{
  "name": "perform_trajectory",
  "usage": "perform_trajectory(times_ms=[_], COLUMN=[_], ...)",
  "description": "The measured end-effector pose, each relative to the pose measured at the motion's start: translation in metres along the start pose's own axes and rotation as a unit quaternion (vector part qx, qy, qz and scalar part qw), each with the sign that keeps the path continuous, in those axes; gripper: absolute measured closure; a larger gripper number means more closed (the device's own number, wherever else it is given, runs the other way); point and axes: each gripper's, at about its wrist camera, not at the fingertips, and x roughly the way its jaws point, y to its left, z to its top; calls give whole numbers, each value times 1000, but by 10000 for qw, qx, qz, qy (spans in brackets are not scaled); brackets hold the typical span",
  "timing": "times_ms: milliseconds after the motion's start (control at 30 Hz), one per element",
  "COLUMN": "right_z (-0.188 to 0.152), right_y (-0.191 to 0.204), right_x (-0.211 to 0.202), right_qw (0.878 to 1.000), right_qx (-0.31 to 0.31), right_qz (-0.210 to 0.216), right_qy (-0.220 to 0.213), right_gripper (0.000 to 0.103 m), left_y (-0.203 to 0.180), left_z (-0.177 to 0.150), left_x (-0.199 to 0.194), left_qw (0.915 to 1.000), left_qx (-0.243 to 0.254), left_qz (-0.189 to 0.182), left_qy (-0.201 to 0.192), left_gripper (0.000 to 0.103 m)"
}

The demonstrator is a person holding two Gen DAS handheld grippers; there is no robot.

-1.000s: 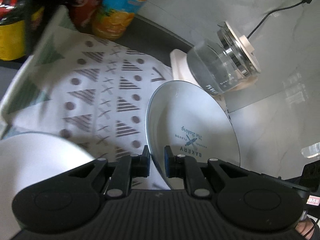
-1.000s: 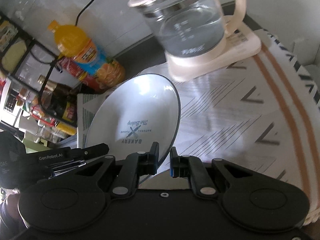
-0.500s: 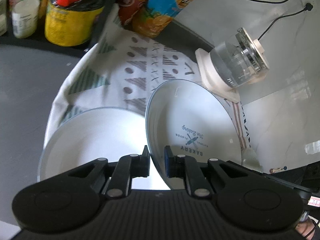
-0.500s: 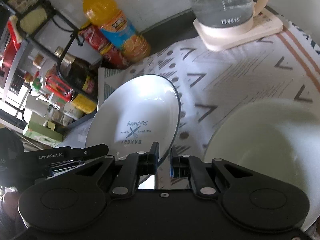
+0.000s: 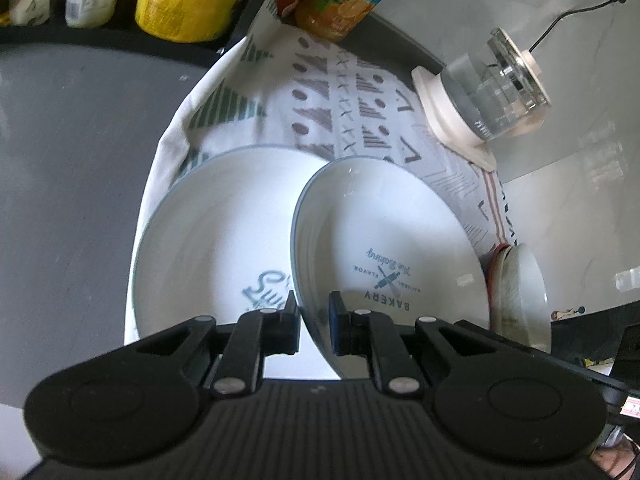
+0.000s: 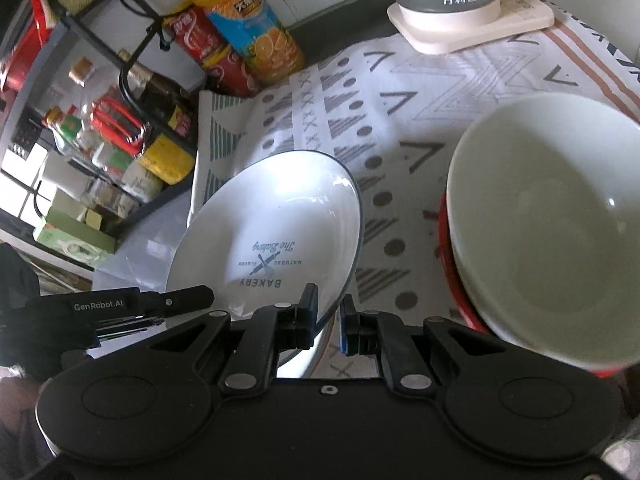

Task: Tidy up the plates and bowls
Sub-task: 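Lift the 'Bakery' plate with both grippers and carry it over the plate stack, then lower the 'Bakery' plate onto the 'Sweet' plate and open both grippers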

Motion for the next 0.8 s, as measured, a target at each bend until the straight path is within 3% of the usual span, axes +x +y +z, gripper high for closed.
perform_trajectory(times_ms=[800], right_z=[-33], right_y=[44], right_x=[24], right_qw=[9958], right_qx=[-706], right_qz=[-561], right_qy=[183], right_gripper=[89], left_y=[28], left_z=[-20], left_x=[-2], left_qw=[9988], left_qx=[222], left_qz=[426], left_qy=[-72], left_gripper=[89])
